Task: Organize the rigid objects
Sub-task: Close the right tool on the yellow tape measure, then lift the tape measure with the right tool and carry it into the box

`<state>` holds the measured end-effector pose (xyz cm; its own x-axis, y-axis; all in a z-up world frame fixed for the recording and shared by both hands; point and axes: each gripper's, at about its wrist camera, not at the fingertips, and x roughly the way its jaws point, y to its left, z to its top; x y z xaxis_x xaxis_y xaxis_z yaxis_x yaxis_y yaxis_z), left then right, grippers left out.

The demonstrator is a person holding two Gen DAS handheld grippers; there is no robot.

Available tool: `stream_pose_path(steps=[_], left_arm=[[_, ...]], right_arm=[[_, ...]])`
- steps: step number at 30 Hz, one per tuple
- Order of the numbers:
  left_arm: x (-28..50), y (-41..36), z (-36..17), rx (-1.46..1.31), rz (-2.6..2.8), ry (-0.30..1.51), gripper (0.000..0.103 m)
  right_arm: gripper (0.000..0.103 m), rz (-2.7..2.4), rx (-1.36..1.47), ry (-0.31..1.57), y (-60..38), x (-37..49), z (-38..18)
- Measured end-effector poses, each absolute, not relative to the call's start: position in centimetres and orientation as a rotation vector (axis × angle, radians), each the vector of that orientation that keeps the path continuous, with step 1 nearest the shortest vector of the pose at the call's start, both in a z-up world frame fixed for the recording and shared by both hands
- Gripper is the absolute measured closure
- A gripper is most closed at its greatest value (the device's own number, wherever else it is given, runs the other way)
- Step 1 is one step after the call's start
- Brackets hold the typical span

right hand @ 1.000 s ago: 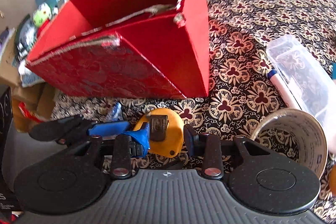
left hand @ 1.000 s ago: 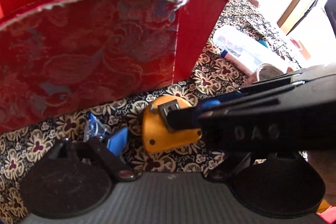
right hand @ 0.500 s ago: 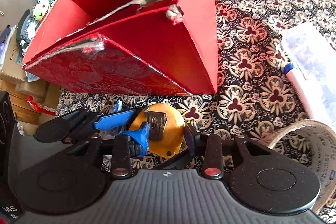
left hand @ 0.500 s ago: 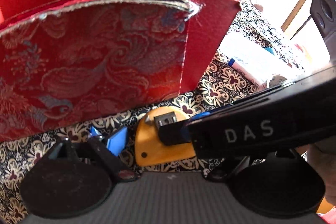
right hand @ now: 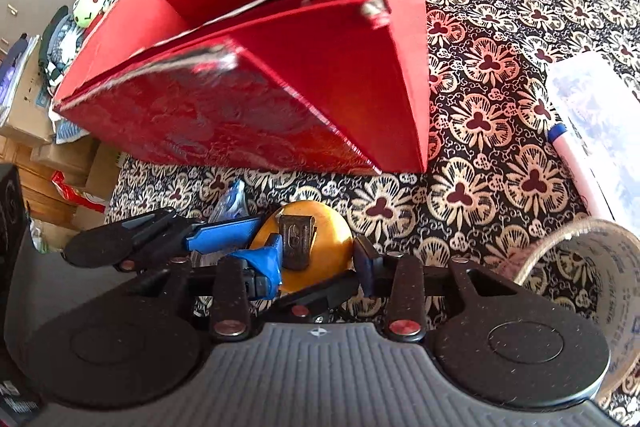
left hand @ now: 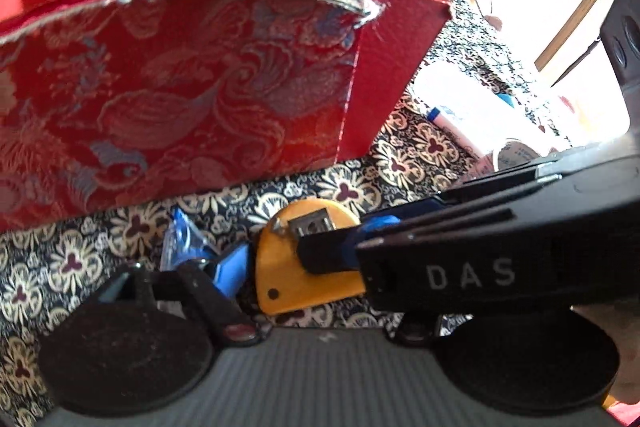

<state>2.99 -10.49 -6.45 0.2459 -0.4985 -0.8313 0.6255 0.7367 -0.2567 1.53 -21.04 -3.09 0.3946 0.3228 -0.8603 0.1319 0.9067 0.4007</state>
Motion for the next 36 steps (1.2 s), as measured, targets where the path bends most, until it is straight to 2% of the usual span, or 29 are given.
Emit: stream_pose_path(steps=[8, 20, 29, 36], left_arm=[[0.6, -8.7, -3.6, 0.135, -0.801, 1.017, 0.045], [0.2, -6.3, 6.8, 0.133, -0.833, 0.743, 0.045], [5.0, -6.3, 11.4, 0.146, -0.797, 0.622, 0.045], [12.2, -8.1, 10.1, 0.198, -0.750, 0.667, 0.045]], right_arm=[[0.082, 0.103, 0.450, 1.112, -20.0, -0.7, -0.8], [0.081, 0.097, 0.379, 0.838, -18.9, -1.6, 8.4], [0.082, 0.125, 0.326, 0.683, -19.8, 2.9, 11.6], [0.082, 0.156, 0.360, 0.715, -21.2, 9.6, 10.6]])
